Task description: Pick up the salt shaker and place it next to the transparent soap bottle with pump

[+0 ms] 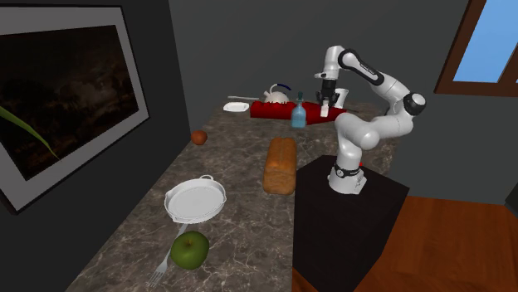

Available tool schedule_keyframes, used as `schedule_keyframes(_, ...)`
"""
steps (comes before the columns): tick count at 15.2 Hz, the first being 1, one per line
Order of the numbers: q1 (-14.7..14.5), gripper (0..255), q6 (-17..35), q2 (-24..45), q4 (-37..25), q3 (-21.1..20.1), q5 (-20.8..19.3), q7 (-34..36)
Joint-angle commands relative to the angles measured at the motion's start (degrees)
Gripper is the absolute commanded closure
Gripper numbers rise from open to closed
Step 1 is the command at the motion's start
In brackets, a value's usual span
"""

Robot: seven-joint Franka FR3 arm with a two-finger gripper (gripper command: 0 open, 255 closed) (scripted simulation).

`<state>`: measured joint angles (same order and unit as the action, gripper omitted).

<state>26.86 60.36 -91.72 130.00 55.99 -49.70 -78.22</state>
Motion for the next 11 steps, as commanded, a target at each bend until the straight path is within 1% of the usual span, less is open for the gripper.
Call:
schedule_keyframes(1, 0.51, 255, 0.42, -0.87, 0.98, 1.01, -1.13, -0.29)
schedule_keyframes(11, 3.38, 255, 2.72, -5.12, 6.16, 6.77, -7.08, -1.42)
